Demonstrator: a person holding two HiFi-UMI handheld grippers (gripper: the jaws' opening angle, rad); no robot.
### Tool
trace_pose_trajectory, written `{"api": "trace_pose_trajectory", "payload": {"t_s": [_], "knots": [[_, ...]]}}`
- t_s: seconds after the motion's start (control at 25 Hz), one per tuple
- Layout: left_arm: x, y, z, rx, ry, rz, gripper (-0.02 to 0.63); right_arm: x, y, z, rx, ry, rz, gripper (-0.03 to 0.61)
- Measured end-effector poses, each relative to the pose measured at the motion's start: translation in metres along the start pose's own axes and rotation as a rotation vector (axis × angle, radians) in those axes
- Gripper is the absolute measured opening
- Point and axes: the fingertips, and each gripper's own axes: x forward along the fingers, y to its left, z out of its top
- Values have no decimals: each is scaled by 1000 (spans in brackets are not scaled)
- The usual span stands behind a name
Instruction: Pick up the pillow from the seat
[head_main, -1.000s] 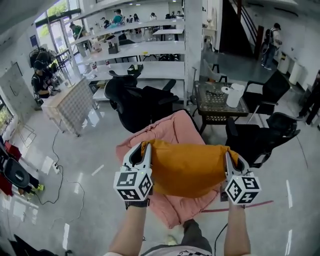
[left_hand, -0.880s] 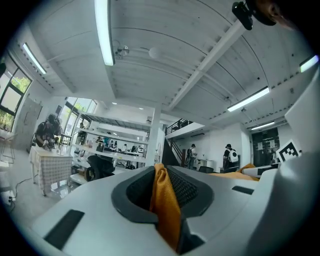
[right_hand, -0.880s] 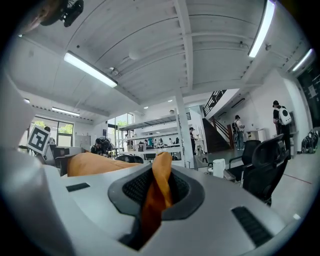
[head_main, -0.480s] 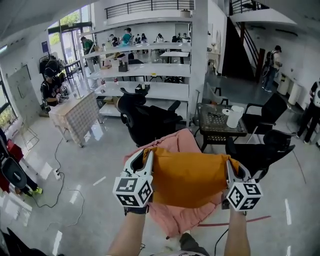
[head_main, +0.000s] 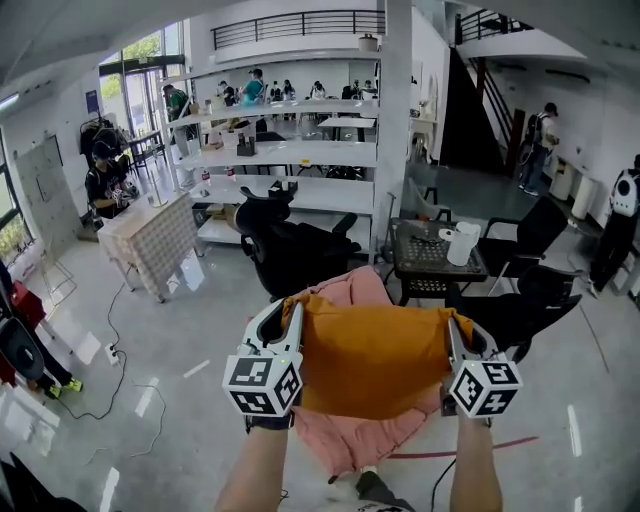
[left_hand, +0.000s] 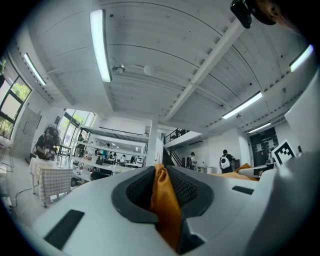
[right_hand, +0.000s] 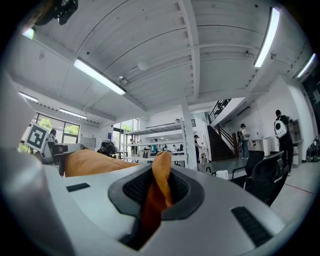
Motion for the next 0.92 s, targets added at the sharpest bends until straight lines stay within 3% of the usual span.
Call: {"api": "trace_pose_trajectory", "payload": {"t_s": [0.92], "knots": [[-2,-12,-8,-15,6,8,77,-10,-10,-7,-7,11,-3,40]]}}
